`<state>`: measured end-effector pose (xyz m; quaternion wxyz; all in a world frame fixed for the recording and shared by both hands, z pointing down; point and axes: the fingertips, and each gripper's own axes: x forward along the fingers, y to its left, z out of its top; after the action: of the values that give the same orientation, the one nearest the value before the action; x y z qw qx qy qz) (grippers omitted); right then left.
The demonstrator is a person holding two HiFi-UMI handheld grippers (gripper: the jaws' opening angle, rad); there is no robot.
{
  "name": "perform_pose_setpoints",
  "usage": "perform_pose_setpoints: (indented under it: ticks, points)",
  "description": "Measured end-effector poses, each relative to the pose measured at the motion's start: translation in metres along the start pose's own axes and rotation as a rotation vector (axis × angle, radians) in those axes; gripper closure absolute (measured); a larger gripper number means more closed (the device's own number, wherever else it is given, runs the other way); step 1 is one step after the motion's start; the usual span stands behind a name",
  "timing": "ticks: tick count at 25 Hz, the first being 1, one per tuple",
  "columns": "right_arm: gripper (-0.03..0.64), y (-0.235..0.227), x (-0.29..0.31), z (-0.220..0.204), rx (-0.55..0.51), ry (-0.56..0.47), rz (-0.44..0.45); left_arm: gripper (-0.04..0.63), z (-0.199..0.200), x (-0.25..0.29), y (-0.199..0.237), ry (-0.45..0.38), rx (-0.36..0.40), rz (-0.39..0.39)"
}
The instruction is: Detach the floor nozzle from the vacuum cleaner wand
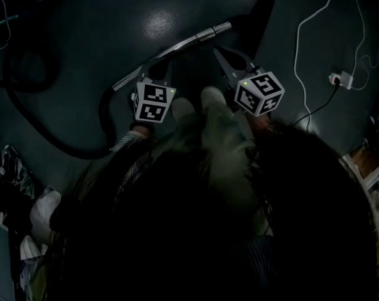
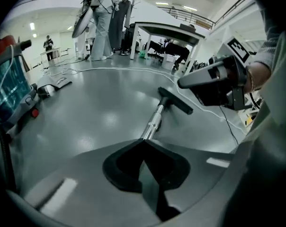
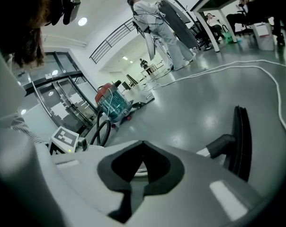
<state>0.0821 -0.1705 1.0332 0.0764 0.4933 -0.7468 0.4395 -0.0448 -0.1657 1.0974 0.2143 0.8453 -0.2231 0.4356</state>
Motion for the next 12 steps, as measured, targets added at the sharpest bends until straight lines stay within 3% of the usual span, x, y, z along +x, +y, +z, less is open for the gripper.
perform_pose_setpoints:
  ticks: [6, 8, 12]
  points:
    - [0.615, -0.018, 0.035, -0.018, 0.006, -0.014, 0.041, 0.582, -0.035, 0.041, 0.016, 0.092, 0.161, -0.011]
    - [0.615, -0.024, 0.042, -0.02, 0.023, -0.03, 0.047, 0.497, -0.042, 0.052, 0.016, 0.112, 0.196, -0.034]
    - [0.615, -0.027, 0.05, -0.021, 0.043, -0.055, 0.054, 0.435, -0.057, 0.067, 0.016, 0.157, 0.279, -0.06]
